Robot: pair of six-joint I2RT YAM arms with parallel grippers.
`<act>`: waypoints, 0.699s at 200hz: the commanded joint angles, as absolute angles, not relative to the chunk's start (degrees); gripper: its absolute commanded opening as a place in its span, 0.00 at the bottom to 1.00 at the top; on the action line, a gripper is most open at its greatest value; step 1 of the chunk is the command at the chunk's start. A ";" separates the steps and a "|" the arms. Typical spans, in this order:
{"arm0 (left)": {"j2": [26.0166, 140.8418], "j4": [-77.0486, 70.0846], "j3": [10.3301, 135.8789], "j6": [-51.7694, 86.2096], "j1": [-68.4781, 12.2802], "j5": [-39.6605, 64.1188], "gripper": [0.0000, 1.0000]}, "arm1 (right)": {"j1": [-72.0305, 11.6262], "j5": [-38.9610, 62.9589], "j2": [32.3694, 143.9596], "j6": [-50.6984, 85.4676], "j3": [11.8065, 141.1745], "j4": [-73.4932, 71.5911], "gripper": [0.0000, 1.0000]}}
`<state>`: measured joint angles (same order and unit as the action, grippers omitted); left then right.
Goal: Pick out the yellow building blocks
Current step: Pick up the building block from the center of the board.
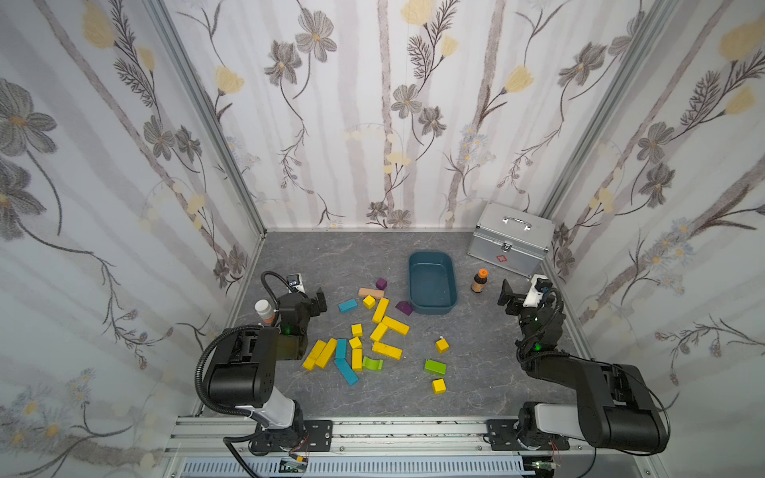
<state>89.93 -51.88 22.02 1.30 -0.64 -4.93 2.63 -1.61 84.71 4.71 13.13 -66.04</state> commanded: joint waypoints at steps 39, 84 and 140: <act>89.87 -52.74 22.15 1.14 -0.62 -5.27 1.00 | 2.64 -1.06 84.90 4.53 13.45 -67.15 1.00; 88.21 -55.55 20.19 1.69 -0.64 -6.58 1.00 | 2.64 -1.62 83.53 4.82 15.01 -63.66 0.99; 69.75 -42.34 19.26 3.23 -1.87 -12.01 1.00 | 1.87 -1.40 75.54 9.10 23.58 -40.08 0.90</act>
